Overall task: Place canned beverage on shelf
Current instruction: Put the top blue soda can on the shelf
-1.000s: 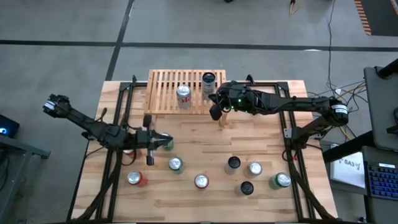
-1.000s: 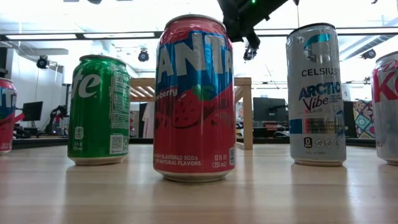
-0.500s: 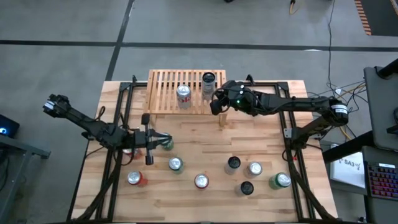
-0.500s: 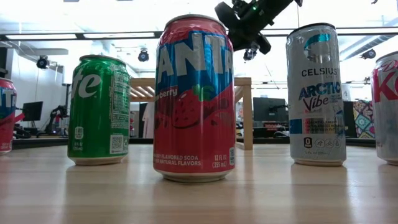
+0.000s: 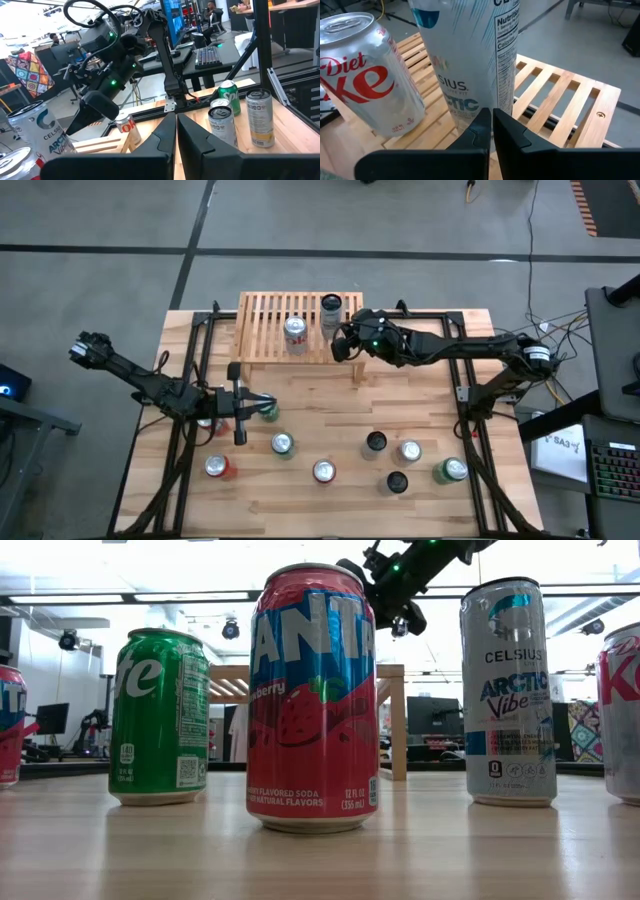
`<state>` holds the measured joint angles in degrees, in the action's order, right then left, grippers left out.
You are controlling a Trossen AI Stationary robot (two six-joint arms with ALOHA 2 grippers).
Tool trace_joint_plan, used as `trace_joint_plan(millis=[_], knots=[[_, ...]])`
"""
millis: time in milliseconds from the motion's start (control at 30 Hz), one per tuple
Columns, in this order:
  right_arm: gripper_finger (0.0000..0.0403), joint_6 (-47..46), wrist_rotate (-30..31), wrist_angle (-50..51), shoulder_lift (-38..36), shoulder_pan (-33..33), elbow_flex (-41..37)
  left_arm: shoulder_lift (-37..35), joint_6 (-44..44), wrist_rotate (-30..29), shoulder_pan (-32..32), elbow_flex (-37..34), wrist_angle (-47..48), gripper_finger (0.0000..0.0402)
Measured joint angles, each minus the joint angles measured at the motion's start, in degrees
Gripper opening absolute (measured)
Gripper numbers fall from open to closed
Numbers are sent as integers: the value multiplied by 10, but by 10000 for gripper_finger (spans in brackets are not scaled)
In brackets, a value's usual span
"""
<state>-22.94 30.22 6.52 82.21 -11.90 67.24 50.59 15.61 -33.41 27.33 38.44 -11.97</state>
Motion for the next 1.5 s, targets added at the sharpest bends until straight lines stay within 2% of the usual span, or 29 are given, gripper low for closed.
trace_joint_plan(millis=[300,500,700,1000,1267,1500], knots=[[9,-24,1,36,-3,-4,0,0,-25,0,0,0,1,0],[9,-55,89,50,-3,-15,0,0,-37,0,0,0,6,0],[9,-18,55,-19,-3,-21,0,0,-39,0,0,0,5,0],[9,3,7,-29,3,-19,0,0,-39,0,0,0,5,0],[9,-5,11,-22,9,-9,0,0,-39,0,0,0,5,0],[9,-46,8,-4,5,29,0,0,-39,0,0,0,5,0]])
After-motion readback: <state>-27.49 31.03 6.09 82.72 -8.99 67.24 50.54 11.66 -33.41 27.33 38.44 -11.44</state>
